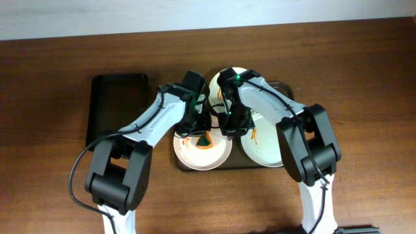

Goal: Clean dirty plates on tray and stack at the side
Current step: 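Scrub the plate surface with the sponge while the right gripper holds it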

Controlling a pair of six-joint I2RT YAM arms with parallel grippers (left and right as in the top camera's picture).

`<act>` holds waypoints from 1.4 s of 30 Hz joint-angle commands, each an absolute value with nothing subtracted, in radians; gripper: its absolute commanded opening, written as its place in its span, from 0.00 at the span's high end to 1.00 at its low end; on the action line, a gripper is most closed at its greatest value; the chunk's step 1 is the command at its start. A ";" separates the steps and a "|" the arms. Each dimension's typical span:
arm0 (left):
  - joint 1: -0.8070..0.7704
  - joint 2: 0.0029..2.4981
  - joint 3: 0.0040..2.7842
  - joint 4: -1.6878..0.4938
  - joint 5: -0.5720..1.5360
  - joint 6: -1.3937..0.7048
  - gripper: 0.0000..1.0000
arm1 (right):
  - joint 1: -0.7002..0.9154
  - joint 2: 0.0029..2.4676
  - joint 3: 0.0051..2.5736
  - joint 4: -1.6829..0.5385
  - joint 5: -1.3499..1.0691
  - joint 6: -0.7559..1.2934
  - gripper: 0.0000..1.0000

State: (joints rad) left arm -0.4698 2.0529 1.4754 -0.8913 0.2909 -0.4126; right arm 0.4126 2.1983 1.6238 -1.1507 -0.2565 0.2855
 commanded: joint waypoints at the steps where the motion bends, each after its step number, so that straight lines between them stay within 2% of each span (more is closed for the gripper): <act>1: -0.469 2.035 1.429 -0.899 0.188 -0.411 1.00 | 0.404 2.200 1.608 -1.151 -0.225 0.297 0.95; 5: -0.469 2.036 1.327 -0.824 0.147 -0.411 1.00 | 0.404 2.200 1.608 -1.150 -0.225 0.297 0.95; 11: -0.468 2.036 1.270 -0.855 -0.202 -0.410 1.00 | 0.404 2.200 1.608 -1.151 -0.225 0.297 0.95; 19: -0.467 2.035 1.465 -0.955 -0.331 -0.361 1.00 | 0.404 2.200 1.608 -1.156 -0.225 0.297 0.95; 24: -0.467 2.034 1.577 -0.988 -0.260 -0.362 1.00 | 0.404 2.200 1.608 -1.156 -0.225 0.297 0.95; 28: -0.468 2.034 1.571 -0.954 0.073 -0.363 1.00 | 0.404 2.200 1.608 -1.155 -0.225 0.297 0.95; 34: -0.470 2.038 1.455 -0.917 0.137 -0.397 1.00 | 0.404 2.200 1.608 -1.151 -0.225 0.297 0.95; 37: -0.469 2.038 1.378 -0.884 0.123 -0.396 1.00 | 0.404 2.200 1.608 -1.151 -0.225 0.297 0.95; 42: -0.466 2.034 1.352 -0.915 -0.194 -0.395 1.00 | 0.404 2.200 1.608 -1.155 -0.225 0.297 0.95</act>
State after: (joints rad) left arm -0.4763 2.0239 1.3853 -0.8852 0.0227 -0.3862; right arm 0.4126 2.1983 1.6226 -1.1507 -0.2630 0.2886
